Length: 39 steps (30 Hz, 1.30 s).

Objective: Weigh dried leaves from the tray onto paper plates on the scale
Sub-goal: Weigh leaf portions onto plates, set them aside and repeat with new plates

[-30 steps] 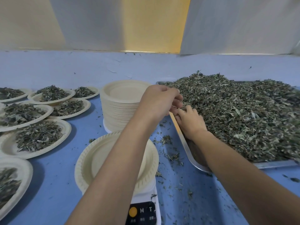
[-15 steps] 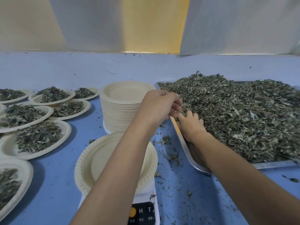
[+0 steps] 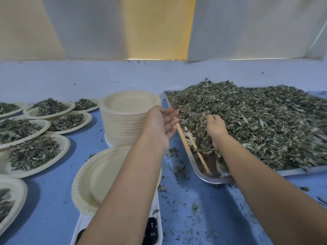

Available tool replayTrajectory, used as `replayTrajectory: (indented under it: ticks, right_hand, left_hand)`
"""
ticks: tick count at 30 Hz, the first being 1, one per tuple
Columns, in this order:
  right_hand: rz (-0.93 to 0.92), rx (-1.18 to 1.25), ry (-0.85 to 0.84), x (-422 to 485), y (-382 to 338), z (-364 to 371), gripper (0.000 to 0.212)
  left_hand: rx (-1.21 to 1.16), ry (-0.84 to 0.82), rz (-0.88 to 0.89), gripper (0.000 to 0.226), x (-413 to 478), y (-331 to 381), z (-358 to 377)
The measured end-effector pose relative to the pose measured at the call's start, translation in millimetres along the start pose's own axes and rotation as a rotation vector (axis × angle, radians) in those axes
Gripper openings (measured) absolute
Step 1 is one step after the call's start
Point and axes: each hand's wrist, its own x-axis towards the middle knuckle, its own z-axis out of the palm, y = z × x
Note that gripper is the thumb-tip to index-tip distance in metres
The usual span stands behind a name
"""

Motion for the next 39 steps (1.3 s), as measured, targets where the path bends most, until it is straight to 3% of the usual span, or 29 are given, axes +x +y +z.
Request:
replayTrajectory:
  ticks: [3,8,12,17,20,23,27,34,39]
  right_hand:
    - [0.168,0.258,0.011,-2.3,-5.7,-8.2,0.040]
    - [0.337,0.627,-0.049,-7.0,-16.4,-12.3,0.030]
    - [0.312,0.900,-0.127,-15.1,-27.1,-12.0,0.029]
    - [0.223,1.074,-0.308,-45.8,-57.9,-2.8,0.028]
    - [0.187,1.109,-0.418,-72.5,-78.6,8.5,0.025]
    - [0.184,1.133,-0.530,-97.8,-93.9,21.7,0.030]
    - [0.123,0.994,-0.615,-128.1,-101.9,45.9,0.032]
    - [-0.155,0.676,-0.668,-150.9,-87.8,84.8,0.027]
    - [-0.342,0.517,-0.641,-161.4,-70.2,99.8,0.019]
  left_hand:
    - [-0.018,0.041,-0.068,0.024,7.5,-11.2,5.1]
    - [-0.001,0.023,-0.149,0.039,12.9,-26.4,12.9]
    - [-0.077,-0.018,-0.190,0.046,10.4,-30.6,13.9]
    - [-0.225,-0.117,-0.166,0.045,5.8,-24.4,10.8]
    - [-0.339,-0.144,-0.157,0.034,0.8,-12.7,3.3]
    - [-0.442,-0.181,-0.178,0.044,-6.4,2.5,-16.4]
    - [-0.562,-0.209,-0.161,0.047,-17.9,17.0,-54.0]
    - [-0.508,-0.126,-0.036,0.042,-25.2,32.3,-107.5]
    - [-0.467,-0.068,-0.058,0.049,-24.7,35.9,-120.1]
